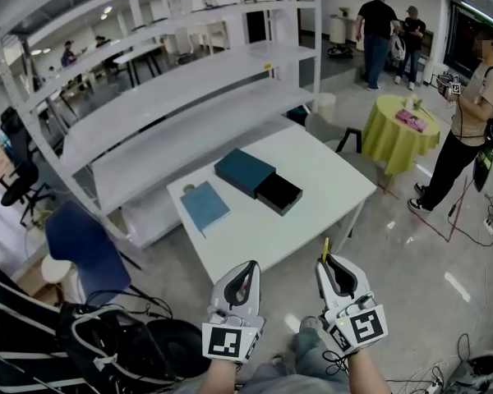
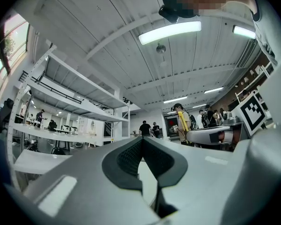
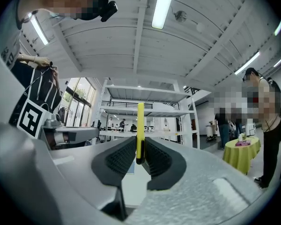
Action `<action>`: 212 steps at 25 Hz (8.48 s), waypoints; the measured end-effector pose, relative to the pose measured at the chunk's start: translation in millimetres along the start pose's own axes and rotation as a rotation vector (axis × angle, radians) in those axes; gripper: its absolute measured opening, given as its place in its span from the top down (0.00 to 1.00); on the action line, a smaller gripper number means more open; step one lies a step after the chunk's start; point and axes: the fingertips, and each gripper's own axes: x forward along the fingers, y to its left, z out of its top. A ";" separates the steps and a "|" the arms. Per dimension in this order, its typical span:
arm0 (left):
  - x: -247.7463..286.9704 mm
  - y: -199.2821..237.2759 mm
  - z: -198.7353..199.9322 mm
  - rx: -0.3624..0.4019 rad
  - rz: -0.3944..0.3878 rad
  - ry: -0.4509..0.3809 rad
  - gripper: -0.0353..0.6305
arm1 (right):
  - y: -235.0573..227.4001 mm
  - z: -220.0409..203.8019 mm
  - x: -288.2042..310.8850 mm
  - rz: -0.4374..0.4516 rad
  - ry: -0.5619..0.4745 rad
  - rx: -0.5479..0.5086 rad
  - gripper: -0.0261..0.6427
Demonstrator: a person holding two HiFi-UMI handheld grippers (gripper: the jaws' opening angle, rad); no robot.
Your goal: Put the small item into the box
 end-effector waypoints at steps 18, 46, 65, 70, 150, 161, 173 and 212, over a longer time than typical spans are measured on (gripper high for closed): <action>123.4 27.8 -17.3 0.014 0.105 0.001 0.92 | -90.8 -9.0 109.2 0.135 0.000 0.014 0.86; 215.3 72.4 -41.5 0.015 0.163 0.063 0.92 | -145.9 -55.1 221.2 0.248 0.131 0.072 0.87; 240.9 126.0 -77.4 -0.048 0.099 0.113 0.92 | -143.1 -162.4 278.1 0.209 0.502 0.055 0.87; 241.5 135.0 -82.2 -0.055 0.103 0.118 0.92 | -140.6 -189.5 279.6 0.216 0.594 0.054 0.87; 231.0 195.4 -116.9 -0.143 0.176 0.179 0.92 | -118.8 -346.4 316.8 0.487 1.353 -0.436 0.86; 231.4 196.8 -118.8 -0.146 0.176 0.183 0.92 | -118.3 -347.5 316.5 0.498 1.345 -0.442 0.86; 230.9 193.9 -117.3 -0.149 0.168 0.175 0.92 | -116.2 -339.3 320.4 0.487 1.285 -0.347 0.81; 227.1 152.5 -89.5 -0.081 0.143 0.138 0.92 | -111.5 -206.3 285.9 0.317 0.622 0.127 0.96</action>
